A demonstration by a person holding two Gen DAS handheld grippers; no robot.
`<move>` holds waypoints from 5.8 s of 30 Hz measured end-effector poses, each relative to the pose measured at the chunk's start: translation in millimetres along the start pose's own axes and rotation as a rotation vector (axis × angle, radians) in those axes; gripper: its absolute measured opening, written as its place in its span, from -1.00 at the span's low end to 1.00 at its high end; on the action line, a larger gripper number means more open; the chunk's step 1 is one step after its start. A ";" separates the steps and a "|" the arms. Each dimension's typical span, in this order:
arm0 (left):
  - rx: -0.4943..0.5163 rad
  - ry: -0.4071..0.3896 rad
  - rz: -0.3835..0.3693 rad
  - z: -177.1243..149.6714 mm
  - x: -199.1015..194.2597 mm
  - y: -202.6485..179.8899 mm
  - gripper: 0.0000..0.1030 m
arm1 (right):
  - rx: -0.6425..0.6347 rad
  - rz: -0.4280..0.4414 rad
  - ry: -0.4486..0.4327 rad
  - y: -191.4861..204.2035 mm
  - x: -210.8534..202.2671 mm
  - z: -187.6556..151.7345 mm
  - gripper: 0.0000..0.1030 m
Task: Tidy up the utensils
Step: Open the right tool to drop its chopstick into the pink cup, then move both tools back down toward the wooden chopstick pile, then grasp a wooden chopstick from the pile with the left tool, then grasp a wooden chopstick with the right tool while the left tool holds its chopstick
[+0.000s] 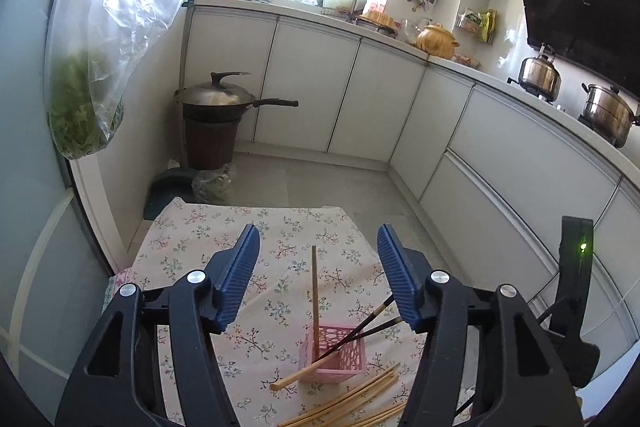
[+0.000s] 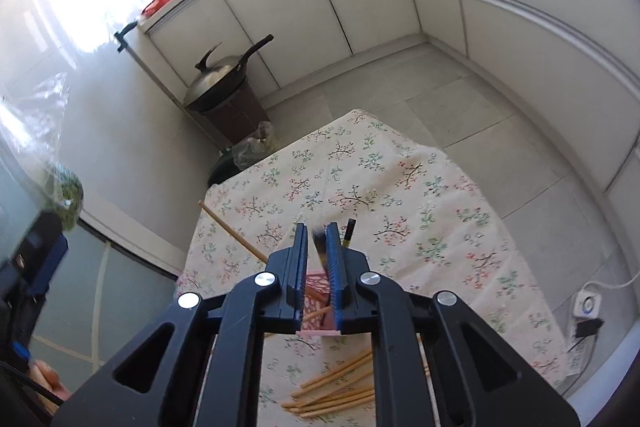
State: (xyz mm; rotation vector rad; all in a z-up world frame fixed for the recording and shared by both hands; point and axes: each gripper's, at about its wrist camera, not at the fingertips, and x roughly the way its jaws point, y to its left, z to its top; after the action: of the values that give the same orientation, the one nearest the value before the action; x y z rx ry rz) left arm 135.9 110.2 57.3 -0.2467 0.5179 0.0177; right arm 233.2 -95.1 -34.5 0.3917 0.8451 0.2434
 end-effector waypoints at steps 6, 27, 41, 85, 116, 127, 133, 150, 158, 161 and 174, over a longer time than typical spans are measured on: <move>0.062 0.045 0.042 -10.5 7.5 -10.4 0.21 | -0.035 -0.007 -0.062 -2.8 -27.1 -3.8 -0.71; 0.151 0.103 0.053 -64.0 -2.7 -49.6 0.75 | -0.091 -0.106 -0.145 -40.5 -80.7 -57.1 0.23; 0.272 0.187 0.036 -92.2 8.2 -74.0 0.86 | 0.097 -0.155 -0.097 -105.3 -88.0 -88.0 0.84; 0.587 0.945 -0.588 -255.8 176.4 -197.7 0.86 | 0.607 -0.117 0.091 -264.3 -129.6 -194.6 0.85; 0.593 1.024 -0.451 -278.7 197.0 -178.1 0.53 | 0.583 -0.111 0.145 -263.9 -120.4 -193.0 0.85; 0.755 0.942 -0.231 -284.1 181.7 -180.1 -0.72 | 0.579 -0.129 0.170 -260.5 -111.6 -194.0 0.85; 0.734 0.851 -0.222 -283.6 167.2 -170.1 -0.92 | 0.582 -0.122 0.185 -253.7 -103.0 -192.3 0.85; 0.454 0.494 -0.293 -194.8 -30.0 -49.3 -0.92 | 0.576 -0.068 0.433 -175.1 15.7 -180.6 0.82; 0.380 0.368 -0.365 -168.2 -71.9 -10.4 -0.92 | 0.671 -0.119 0.470 -169.6 74.7 -176.8 -0.49; 0.358 0.334 -0.375 -160.6 -79.2 0.0 -0.92 | 0.668 -0.142 0.468 -169.2 83.9 -171.9 -0.52; 0.306 0.227 -0.337 -146.0 -92.0 20.3 -0.92 | 0.568 -0.298 0.448 -144.5 109.7 -158.5 -0.64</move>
State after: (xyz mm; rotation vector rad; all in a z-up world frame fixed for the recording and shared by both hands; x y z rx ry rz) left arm -17.0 99.4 -24.7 -0.0326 0.6902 -0.4187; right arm 190.4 -147.9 -265.6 0.7477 1.4037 -0.2055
